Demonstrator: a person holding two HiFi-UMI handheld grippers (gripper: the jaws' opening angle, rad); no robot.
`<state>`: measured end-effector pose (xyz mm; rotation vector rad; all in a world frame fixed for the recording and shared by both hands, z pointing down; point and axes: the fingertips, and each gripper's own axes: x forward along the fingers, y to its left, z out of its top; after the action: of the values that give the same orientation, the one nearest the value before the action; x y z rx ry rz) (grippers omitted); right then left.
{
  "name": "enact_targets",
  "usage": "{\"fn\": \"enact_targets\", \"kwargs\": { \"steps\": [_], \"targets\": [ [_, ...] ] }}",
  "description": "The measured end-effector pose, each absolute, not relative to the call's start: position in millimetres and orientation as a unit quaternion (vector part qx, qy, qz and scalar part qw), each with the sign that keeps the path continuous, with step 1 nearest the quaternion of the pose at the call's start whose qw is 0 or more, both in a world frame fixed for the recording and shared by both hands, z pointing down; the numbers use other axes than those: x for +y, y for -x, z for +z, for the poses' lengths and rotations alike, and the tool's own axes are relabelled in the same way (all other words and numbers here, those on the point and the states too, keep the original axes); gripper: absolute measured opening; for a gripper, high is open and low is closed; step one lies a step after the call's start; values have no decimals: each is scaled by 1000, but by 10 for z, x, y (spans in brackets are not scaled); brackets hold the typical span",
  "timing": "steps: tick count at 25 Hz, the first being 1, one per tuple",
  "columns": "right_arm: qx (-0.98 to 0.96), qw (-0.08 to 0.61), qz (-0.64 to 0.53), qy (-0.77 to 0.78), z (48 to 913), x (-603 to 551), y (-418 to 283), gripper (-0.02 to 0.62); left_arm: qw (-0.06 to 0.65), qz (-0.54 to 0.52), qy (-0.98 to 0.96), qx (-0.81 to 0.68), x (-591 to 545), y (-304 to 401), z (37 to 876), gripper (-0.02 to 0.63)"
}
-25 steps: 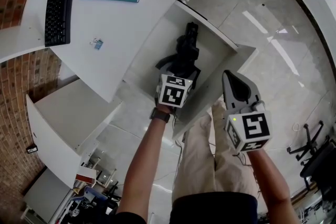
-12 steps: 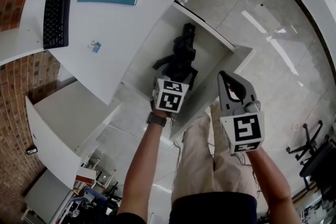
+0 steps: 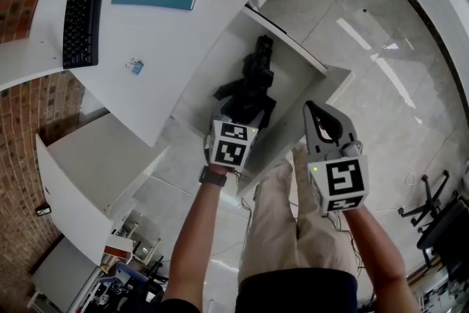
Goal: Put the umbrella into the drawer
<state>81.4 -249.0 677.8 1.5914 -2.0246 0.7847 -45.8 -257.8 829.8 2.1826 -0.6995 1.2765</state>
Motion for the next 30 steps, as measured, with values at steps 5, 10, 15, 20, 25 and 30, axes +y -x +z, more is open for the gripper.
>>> {"fn": "enact_targets", "kwargs": {
  "steps": [5,10,15,20,25,30],
  "targets": [
    [-738,228,272,-573,6774,-2503,-812,0,240,473,-806,-263,-2595,488,8181,341],
    [-736,225,283,-572,6784,-2495,-811,1,246,463,-810,-264,-2598,490,8086,317],
    [-738,229,273,-572,6779,-2501,-811,0,242,454,-815,-266,-2604,470,8008,268],
    [-736,236,280,-569,6815,-2466,-824,0,249,445,-816,-271,-2592,479,7939,235],
    [-722,260,324,-554,6755,-2396,-815,0,271,441,-810,-275,-2487,505,7742,152],
    [-723,268,316,-553,6302,-2471,-904,0,288,421,-812,-283,-2496,502,7310,30]
  ]
}}
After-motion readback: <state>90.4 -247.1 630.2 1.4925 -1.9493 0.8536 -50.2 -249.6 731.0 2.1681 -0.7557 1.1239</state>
